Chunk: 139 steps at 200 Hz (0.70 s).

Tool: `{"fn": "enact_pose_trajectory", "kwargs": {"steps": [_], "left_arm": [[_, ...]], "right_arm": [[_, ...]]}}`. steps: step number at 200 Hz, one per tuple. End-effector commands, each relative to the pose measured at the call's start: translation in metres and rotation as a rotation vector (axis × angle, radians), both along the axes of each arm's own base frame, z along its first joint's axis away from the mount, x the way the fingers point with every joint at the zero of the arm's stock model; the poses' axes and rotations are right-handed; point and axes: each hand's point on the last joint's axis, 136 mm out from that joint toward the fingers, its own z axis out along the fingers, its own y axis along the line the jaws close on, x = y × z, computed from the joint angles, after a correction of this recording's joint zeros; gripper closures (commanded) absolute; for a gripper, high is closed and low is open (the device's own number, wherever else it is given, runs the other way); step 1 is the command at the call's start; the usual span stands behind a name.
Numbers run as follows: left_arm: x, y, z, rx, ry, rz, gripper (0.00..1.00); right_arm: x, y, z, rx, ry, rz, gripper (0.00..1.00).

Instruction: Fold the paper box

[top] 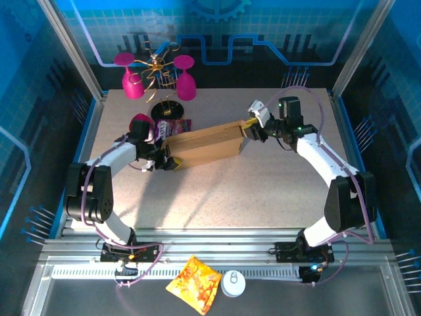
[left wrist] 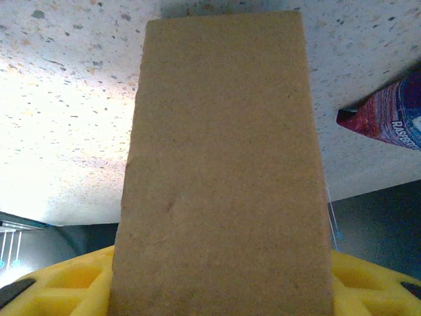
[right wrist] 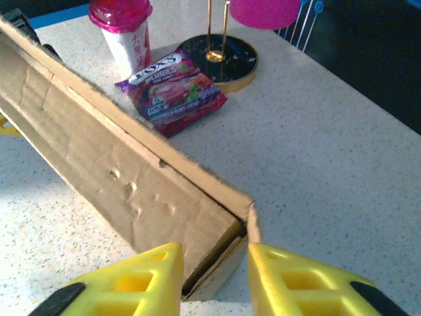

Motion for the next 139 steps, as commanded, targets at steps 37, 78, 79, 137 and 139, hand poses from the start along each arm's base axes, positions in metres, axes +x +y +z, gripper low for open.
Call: {"fn": "enact_pose_trajectory", "kwargs": {"steps": [37, 78, 79, 137, 139], "left_arm": [[-0.001, 0.016, -0.021, 0.001, 0.212, 0.214, 0.87], [-0.001, 0.015, -0.022, 0.0, 0.213, 0.207, 0.87], [-0.001, 0.015, -0.022, -0.001, 0.212, 0.208, 0.87], [0.002, 0.015, -0.021, -0.002, 0.204, 0.209, 0.87], [0.002, 0.015, -0.021, -0.002, 0.203, 0.208, 0.86]], "right_arm": [[0.01, 0.006, -0.007, -0.07, 0.008, -0.021, 0.85], [0.015, 0.013, -0.005, -0.07, 0.015, -0.03, 0.92], [0.015, 0.013, -0.005, -0.07, 0.016, -0.03, 0.92], [0.016, 0.011, 0.004, -0.072, 0.011, -0.061, 0.87], [0.016, 0.011, 0.003, -0.073, 0.01, -0.063, 0.87]]}}
